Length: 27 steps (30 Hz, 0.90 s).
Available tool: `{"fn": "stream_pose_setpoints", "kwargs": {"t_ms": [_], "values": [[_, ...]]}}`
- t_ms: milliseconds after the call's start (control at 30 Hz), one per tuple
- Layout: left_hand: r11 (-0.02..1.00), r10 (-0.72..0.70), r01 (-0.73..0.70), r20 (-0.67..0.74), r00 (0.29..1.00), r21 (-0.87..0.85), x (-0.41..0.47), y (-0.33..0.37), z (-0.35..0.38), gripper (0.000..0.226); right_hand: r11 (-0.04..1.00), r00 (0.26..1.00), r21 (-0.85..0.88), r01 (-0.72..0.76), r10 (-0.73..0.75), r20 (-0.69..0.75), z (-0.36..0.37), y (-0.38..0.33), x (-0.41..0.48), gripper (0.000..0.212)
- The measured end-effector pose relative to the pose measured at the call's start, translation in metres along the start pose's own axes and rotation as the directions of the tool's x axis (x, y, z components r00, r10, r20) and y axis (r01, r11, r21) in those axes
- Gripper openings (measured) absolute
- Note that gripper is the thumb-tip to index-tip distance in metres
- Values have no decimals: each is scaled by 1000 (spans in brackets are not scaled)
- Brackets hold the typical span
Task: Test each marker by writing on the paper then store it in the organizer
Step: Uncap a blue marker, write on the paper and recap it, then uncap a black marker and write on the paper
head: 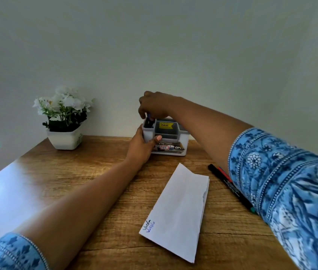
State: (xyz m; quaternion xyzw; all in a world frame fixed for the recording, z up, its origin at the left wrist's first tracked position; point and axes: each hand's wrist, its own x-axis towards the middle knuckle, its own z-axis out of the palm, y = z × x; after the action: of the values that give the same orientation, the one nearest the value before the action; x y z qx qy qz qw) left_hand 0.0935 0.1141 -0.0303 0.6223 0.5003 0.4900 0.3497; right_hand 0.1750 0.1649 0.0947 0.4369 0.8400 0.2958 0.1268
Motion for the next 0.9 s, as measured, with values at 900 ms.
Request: {"fn": "stream_pose_setpoints", "kwargs": {"t_ms": [900], "values": [[865, -96, -33, 232, 968, 500, -99, 6, -63, 53, 608, 719, 384, -695, 593, 364, 46, -61, -251, 29]]}}
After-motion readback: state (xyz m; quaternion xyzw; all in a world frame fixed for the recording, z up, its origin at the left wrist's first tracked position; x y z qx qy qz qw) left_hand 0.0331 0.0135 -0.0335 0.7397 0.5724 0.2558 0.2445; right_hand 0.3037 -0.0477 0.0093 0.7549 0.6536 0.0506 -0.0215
